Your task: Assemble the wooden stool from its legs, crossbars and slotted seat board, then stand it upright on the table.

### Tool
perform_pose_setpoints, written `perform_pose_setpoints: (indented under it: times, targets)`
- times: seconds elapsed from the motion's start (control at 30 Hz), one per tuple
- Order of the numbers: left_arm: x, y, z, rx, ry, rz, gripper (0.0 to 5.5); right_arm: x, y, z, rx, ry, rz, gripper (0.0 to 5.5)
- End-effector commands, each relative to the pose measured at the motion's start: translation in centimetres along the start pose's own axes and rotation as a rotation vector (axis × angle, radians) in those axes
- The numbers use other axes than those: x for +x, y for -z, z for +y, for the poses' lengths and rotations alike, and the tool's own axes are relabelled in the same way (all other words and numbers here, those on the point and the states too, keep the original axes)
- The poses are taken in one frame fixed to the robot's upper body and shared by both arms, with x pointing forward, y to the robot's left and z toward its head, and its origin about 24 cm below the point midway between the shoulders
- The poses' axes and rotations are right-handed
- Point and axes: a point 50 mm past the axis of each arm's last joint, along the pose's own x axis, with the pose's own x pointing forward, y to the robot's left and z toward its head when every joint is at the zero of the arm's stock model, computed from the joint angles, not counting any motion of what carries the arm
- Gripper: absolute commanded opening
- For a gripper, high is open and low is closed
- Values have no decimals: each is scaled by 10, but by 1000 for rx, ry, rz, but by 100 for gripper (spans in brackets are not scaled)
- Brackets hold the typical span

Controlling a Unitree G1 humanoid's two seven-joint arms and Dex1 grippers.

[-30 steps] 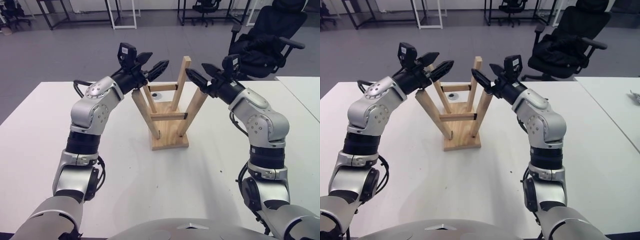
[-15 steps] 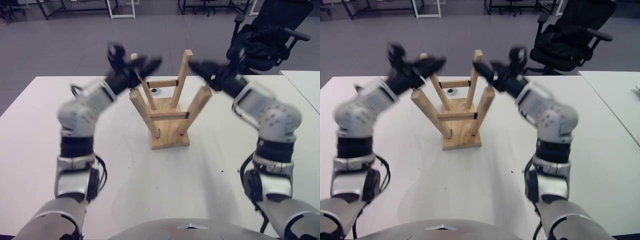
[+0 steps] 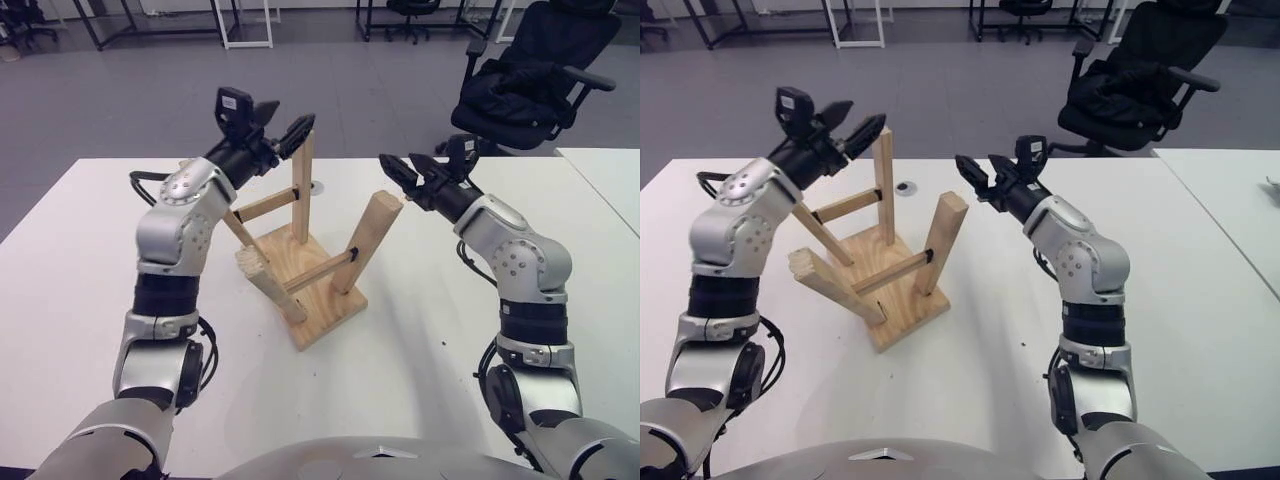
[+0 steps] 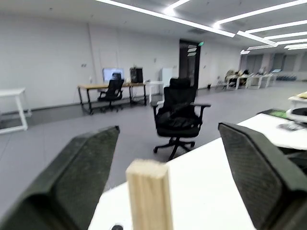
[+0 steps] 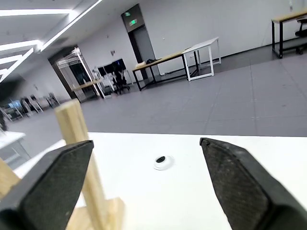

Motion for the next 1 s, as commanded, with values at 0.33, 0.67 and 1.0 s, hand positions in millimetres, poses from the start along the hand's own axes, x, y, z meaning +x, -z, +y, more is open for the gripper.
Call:
perform_pose_setpoints:
  times: [0.33,0.67,1.0]
  targets:
    - [-84,-82,-40,-220,215,-104,382,-25,-97,30,-13,-269,-354,414]
    - [-103,24,-36,32,40,339,382,-14,-29,14,-3,-159,-95,414]
    - [-142,-6,31,-96,-174,129,382,-3,40,13,-238,-381,138,414]
